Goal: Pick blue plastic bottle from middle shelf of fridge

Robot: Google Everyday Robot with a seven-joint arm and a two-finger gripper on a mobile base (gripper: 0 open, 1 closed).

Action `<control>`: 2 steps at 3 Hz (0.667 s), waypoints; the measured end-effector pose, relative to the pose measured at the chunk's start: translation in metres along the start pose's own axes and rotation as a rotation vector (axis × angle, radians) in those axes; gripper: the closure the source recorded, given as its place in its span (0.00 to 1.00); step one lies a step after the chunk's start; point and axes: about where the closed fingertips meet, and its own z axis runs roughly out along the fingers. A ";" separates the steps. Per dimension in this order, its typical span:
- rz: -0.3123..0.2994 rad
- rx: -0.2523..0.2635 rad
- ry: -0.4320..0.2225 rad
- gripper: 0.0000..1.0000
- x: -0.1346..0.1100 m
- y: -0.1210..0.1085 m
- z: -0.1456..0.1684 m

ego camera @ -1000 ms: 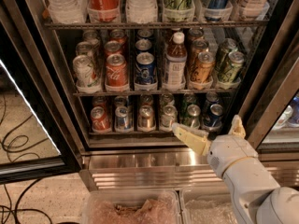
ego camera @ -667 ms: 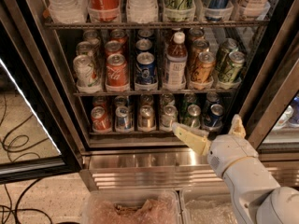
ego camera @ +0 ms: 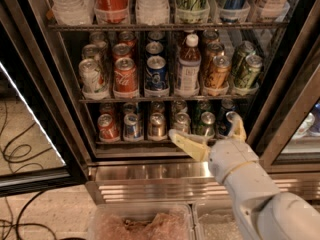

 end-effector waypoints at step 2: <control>-0.104 -0.016 -0.097 0.00 -0.018 0.021 0.025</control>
Offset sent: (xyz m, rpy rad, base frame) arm 0.0292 0.0385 0.0266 -0.1109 -0.1858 0.0149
